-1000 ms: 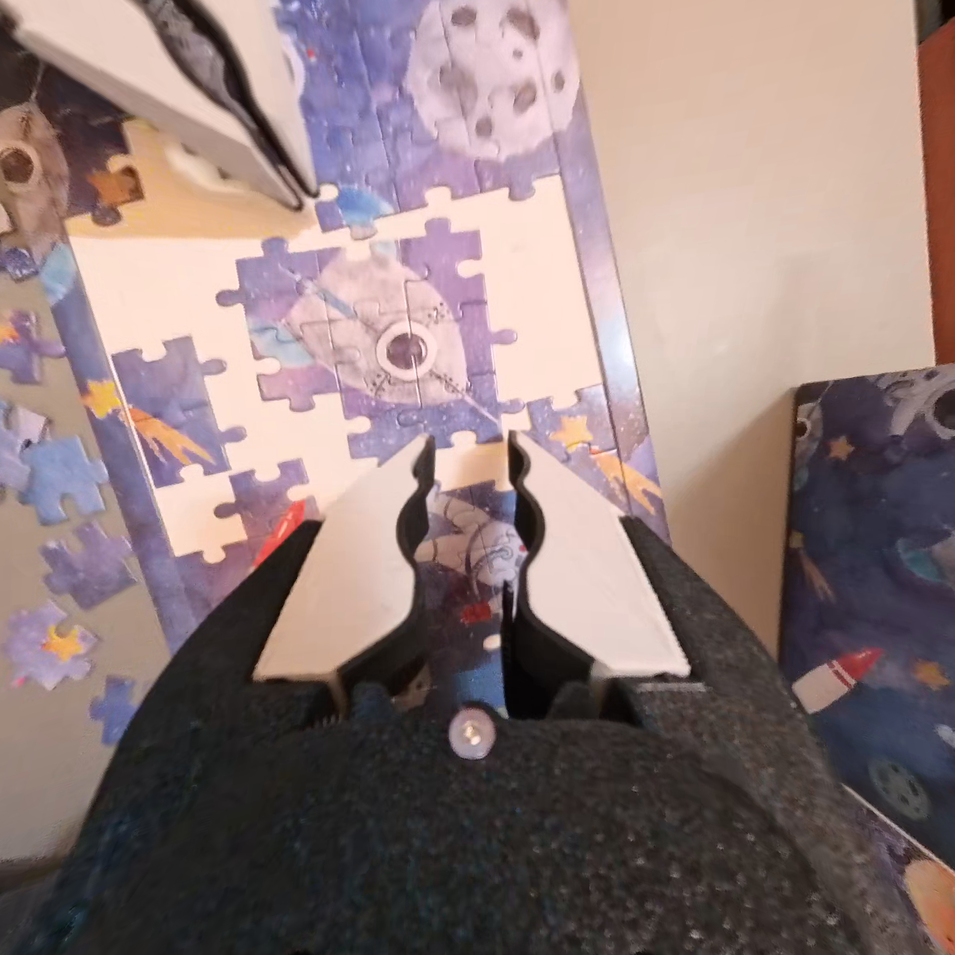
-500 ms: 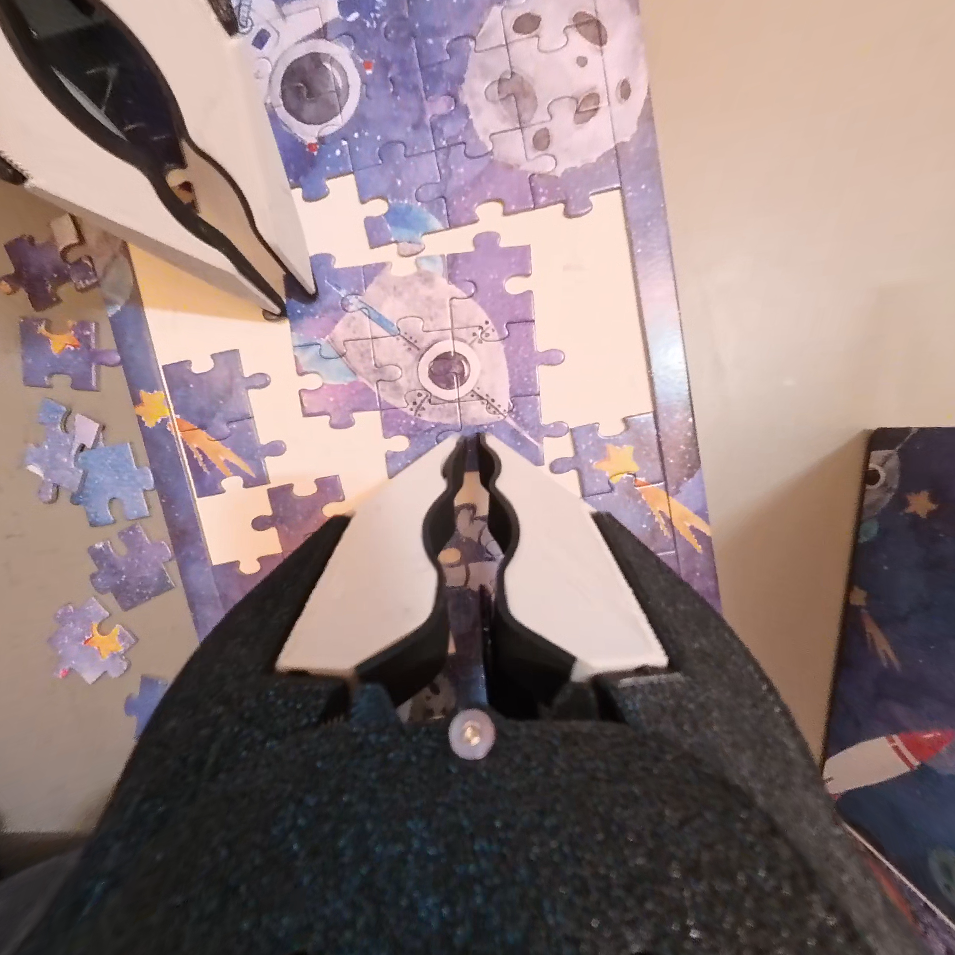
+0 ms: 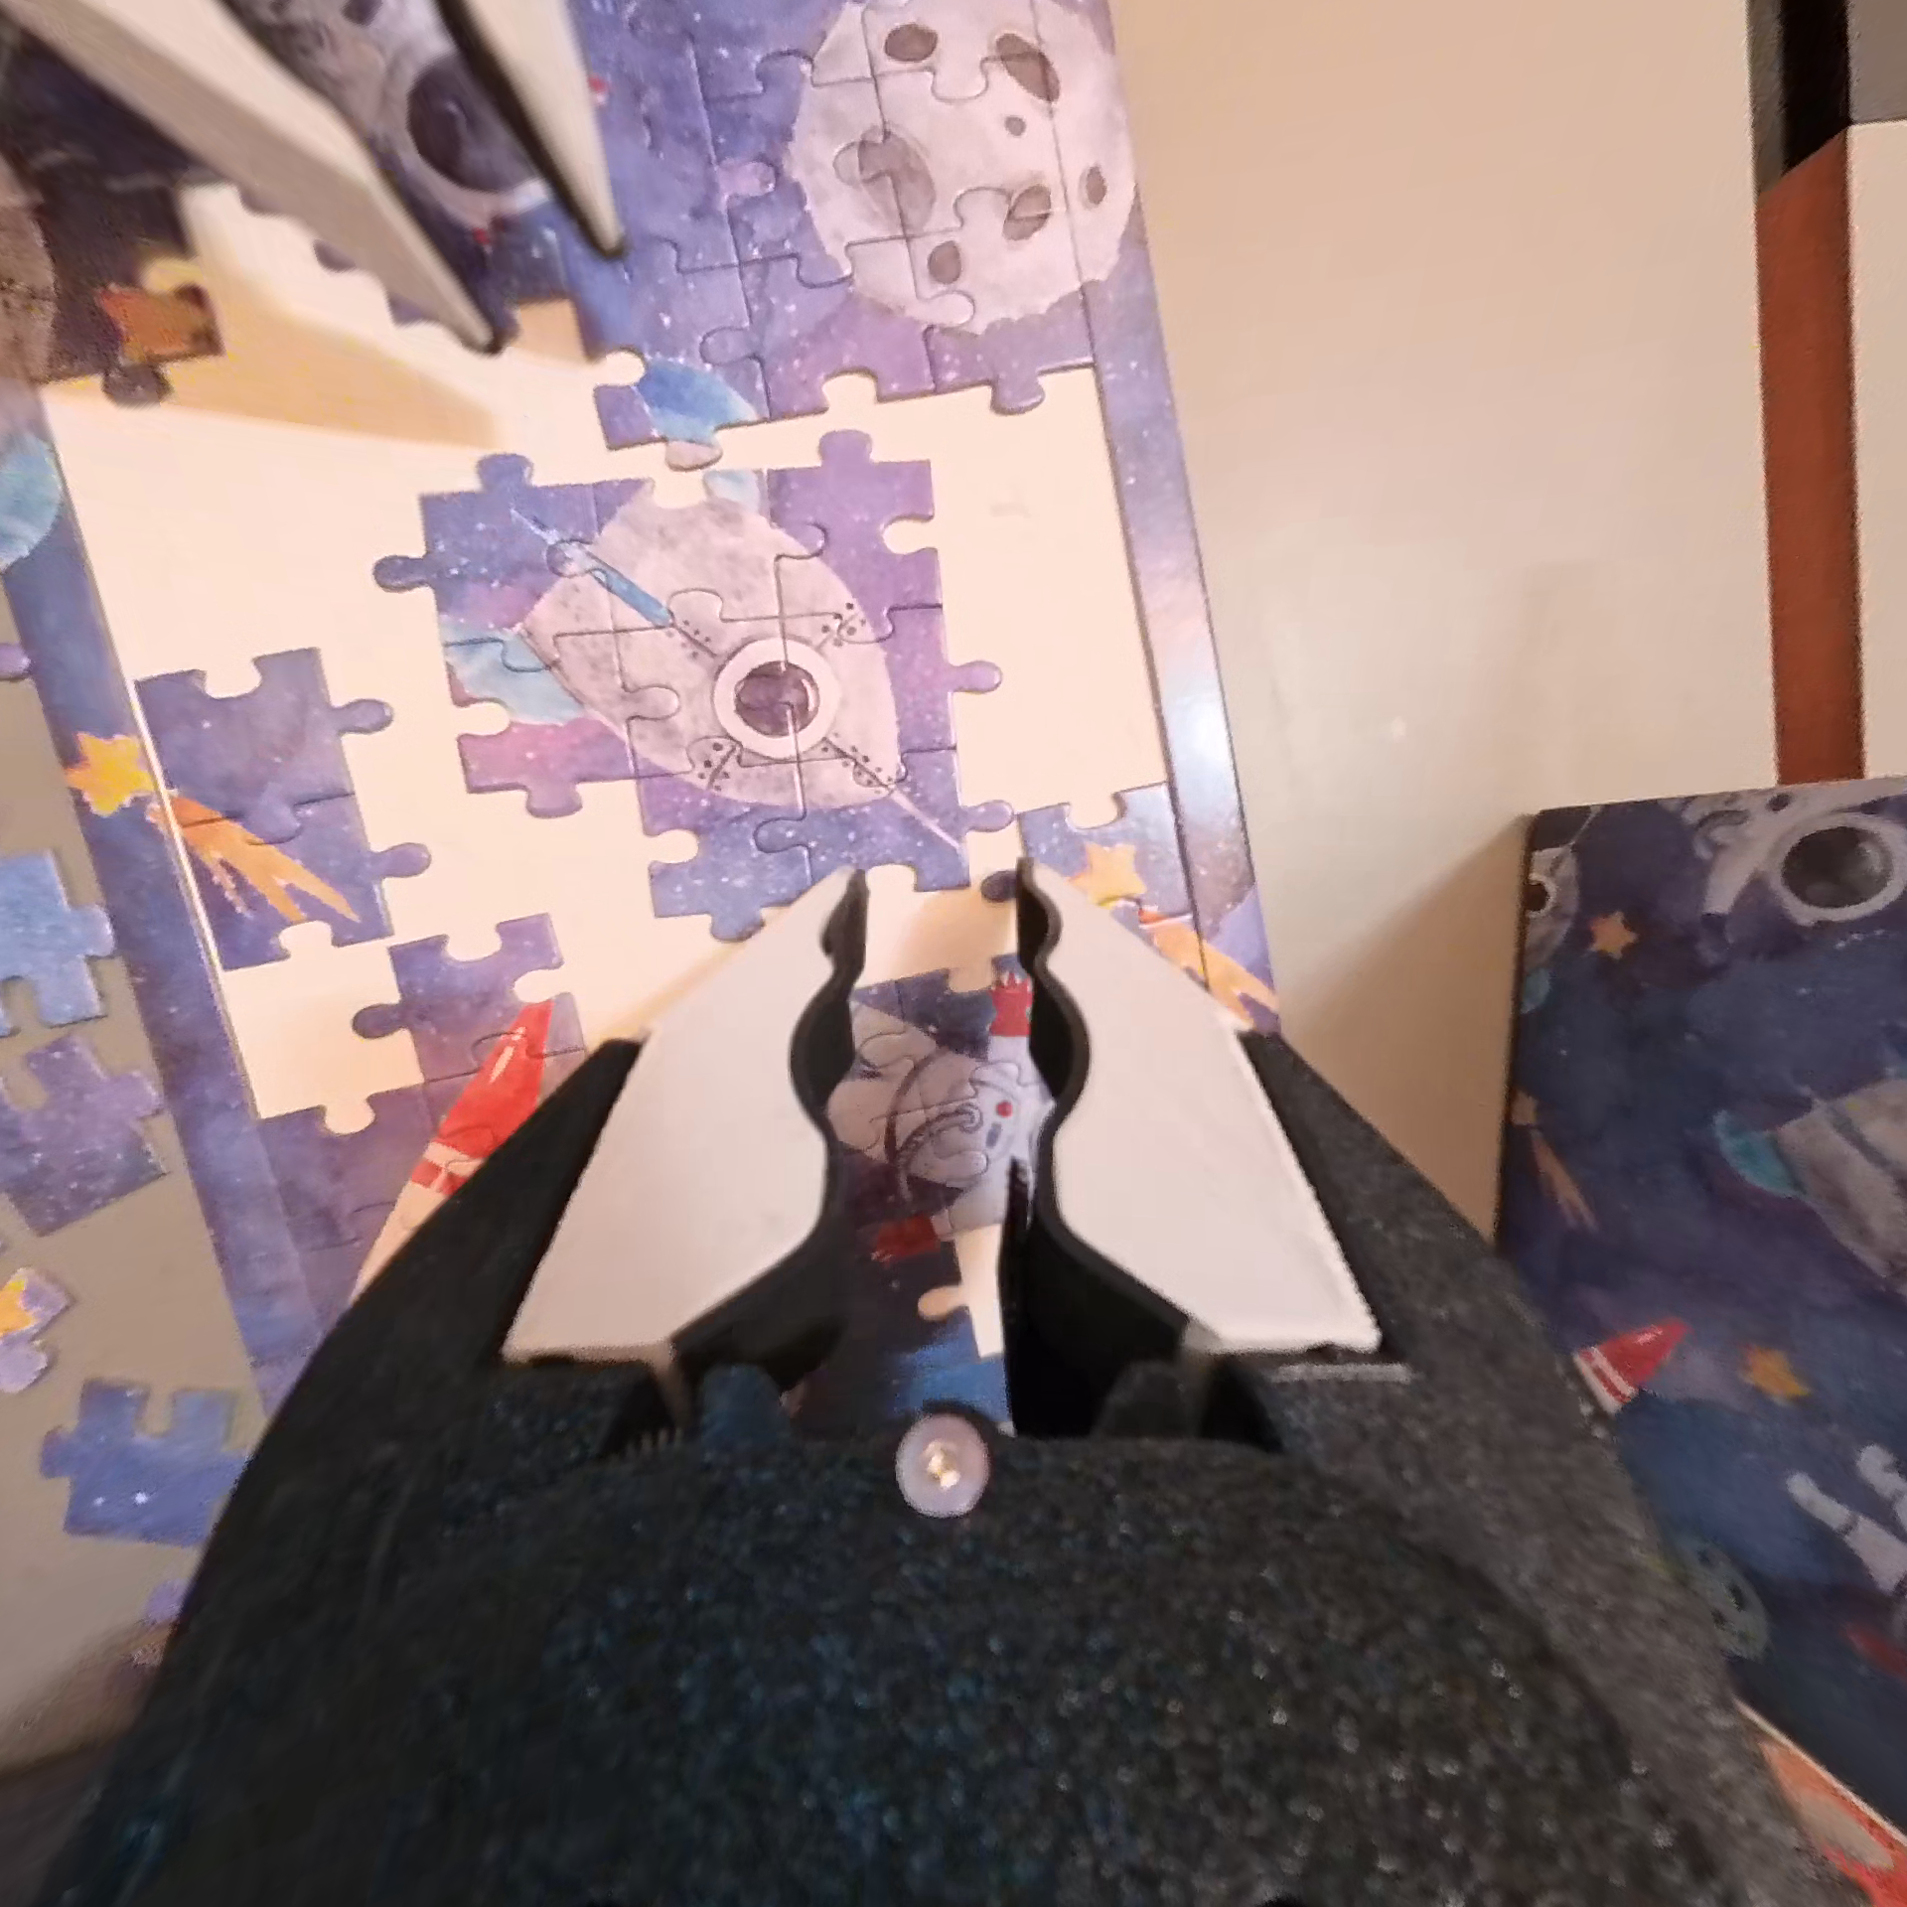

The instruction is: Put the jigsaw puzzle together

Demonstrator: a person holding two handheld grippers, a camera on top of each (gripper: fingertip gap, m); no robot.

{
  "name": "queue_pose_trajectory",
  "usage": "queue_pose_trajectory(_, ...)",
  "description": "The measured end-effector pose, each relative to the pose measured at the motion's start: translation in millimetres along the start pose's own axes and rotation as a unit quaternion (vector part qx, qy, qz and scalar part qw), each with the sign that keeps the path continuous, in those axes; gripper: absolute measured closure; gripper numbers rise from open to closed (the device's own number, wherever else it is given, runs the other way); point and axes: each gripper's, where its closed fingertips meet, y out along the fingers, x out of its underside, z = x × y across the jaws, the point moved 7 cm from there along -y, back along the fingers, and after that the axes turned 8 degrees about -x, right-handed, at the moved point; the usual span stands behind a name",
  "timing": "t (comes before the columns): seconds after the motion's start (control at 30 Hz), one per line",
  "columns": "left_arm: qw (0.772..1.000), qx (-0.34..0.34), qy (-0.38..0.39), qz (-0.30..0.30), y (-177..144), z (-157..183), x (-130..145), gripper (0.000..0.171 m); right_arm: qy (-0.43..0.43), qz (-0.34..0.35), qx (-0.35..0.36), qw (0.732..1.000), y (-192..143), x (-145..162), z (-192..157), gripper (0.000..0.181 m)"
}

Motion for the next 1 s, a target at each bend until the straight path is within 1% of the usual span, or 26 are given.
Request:
queue_pose_trajectory(0.13, 0.999, -0.02, -0.044, -0.003, -1.3, -22.1, 8.1, 0.151, 0.032, 0.024, -0.042, 0.998, 3.5, 1.9, 2.0, 0.153)
queue_pose_trajectory(0.2, 0.998, -0.022, -0.05, -0.015, 2.5, -24.5, 14.1, 0.151, 0.041, 0.04, -0.06, 0.997, 5.5, 2.8, 2.3, 0.154)
queue_pose_trajectory(0.33, 0.998, -0.033, -0.048, -0.003, 5.9, -23.8, 16.6, 0.153, 0.046, 0.053, -0.073, 0.995, 7.0, 3.5, 2.7, 0.152)
queue_pose_trajectory(0.37, 0.998, -0.033, -0.048, -0.003, 6.0, -23.5, 16.6, 0.153, 0.047, 0.059, -0.086, 0.993, 8.0, 1.9, 0.6, 0.152)
queue_pose_trajectory(0.57, 0.998, -0.038, -0.051, 0.004, 5.5, -22.5, 17.5, 0.153, 0.062, 0.079, -0.095, 0.99, 8.9, 1.0, 3.0, 0.151)
queue_pose_trajectory(0.73, 0.998, -0.042, -0.047, 0.003, 5.7, -22.3, 17.8, 0.153, 0.068, 0.095, -0.099, 0.988, 9.5, -0.6, 4.5, 0.144)
queue_pose_trajectory(0.93, 0.998, -0.044, -0.047, 0.003, 6.2, -21.6, 17.2, 0.153, 0.07, 0.109, -0.102, 0.986, 10.7, -3.7, 5.8, 0.147)
queue_pose_trajectory(1.0, 0.998, -0.043, -0.048, 0.003, 6.2, -21.9, 17.3, 0.153, 0.066, 0.108, -0.087, 0.988, 9.0, -4.9, 8.1, 0.147)
